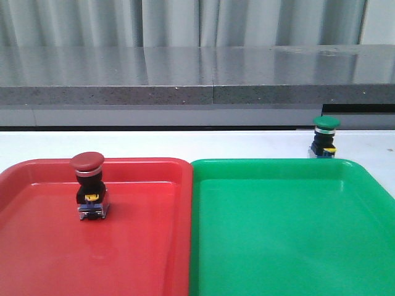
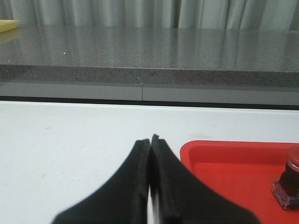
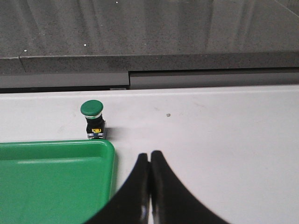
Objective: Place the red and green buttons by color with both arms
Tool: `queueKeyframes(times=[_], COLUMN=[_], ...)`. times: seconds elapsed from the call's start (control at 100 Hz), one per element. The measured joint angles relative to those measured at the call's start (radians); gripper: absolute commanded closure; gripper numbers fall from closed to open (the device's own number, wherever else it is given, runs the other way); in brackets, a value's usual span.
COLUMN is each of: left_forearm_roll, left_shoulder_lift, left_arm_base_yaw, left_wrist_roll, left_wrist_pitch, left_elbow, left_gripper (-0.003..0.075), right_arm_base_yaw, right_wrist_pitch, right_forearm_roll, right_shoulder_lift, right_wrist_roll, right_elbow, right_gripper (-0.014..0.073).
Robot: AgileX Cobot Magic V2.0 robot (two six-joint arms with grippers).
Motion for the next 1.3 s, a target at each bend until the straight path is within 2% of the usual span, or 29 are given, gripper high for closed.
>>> queueKeyframes(times=[0.47,0.86,0.93,1.0,1.21,1.3], left_forearm_roll=[0.000,0.000,0.000,0.000,0.000,0.000], left_shoulder_lift=[0.000,0.000,0.000,0.000,0.000,0.000], left_arm_base_yaw=[0.000,0.000,0.000,0.000,0.000,0.000], left_wrist_roll=[0.000,0.000,0.000,0.000,0.000,0.000], left_wrist_pitch=[0.000,0.000,0.000,0.000,0.000,0.000], left_elbow=[0.000,0.000,0.000,0.000,0.000,0.000], left_gripper=[0.0741,0.0741,0.0741,0.0741,0.0741,0.0741], right_arm_base_yaw=[0.000,0.000,0.000,0.010,0.077,0.105], right_wrist_pitch=[-0.002,-0.009,0.026,0.066,0.132,0.142], right_forearm_roll=[0.000,0.094,0.096,0.098,0.098,0.100], right_shoulder_lift=[0.483,0.733,0.779,0.822,0.940,0.990], right_wrist_roll=[0.000,0.000,0.000,0.000,0.000,0.000], right_elbow=[-0.308,-0.447,-0.481,-0.518,-0.621,-0.657], right_gripper=[0.0658,0.0642,0.0586,0.0491,0.0065,0.0004])
